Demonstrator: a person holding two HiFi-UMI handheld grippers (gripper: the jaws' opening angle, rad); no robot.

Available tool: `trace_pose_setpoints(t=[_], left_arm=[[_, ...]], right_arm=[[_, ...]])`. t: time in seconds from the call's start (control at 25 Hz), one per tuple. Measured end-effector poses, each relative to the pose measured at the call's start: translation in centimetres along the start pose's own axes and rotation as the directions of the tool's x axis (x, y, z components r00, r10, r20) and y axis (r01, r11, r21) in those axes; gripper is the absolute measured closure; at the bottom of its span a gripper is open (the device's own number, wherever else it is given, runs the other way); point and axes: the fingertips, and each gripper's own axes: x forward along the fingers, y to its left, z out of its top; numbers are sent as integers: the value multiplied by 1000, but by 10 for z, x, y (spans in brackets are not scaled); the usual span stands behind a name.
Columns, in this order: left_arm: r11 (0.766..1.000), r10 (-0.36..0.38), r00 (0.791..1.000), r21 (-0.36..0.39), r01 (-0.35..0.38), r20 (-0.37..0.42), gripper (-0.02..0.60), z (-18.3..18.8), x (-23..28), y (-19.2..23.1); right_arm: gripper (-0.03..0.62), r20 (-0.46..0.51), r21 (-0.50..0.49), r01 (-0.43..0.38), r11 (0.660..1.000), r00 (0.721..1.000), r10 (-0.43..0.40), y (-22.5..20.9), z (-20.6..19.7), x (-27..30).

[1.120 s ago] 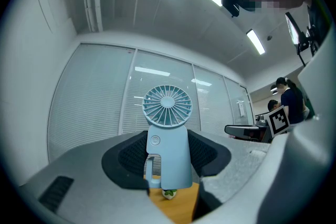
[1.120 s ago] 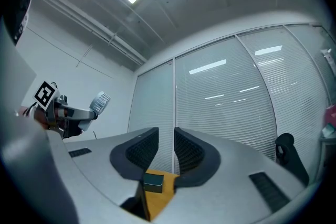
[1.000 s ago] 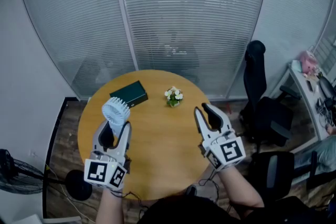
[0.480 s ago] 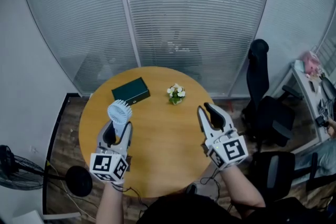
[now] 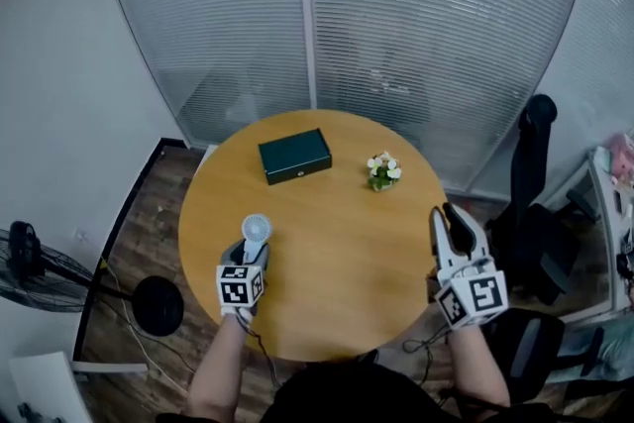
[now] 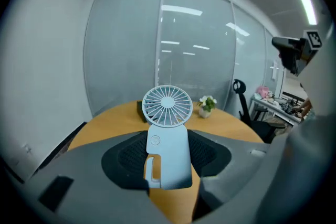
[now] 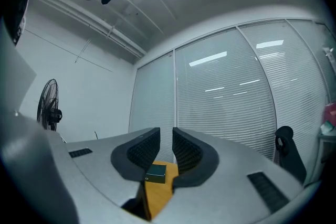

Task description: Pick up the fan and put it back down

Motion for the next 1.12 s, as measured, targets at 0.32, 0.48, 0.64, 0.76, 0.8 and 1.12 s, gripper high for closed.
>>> trace_pose_setpoints(t=[0.32, 0.48, 0.64, 0.76, 0.8, 1.12], left_arm=[[988, 108, 960, -80, -133, -260, 367, -133, 25, 103], [988, 131, 955, -43, -148, -268, 367, -147, 37, 127], [989, 114, 943, -57, -138, -314, 367, -167, 45, 136], [991, 74, 942, -82, -107, -327, 365, -176, 49, 131], [992, 69, 942, -75, -99, -328, 365, -178, 49, 130], [991, 70, 963, -88, -96, -261, 307, -160, 23, 133]], right_arm=[[518, -66, -28, 25, 999, 997, -26, 24, -20, 12], [519, -94, -30, 33, 999, 995, -36, 38, -30, 18], [519, -114, -28, 34, 999, 993, -37, 53, -40, 22], [519, -123, -21, 33, 999, 992, -35, 61, -47, 26], [519, -126, -17, 33, 999, 991, -35, 63, -49, 27], [519, -127, 20, 31, 999, 991, -28, 74, -56, 38]])
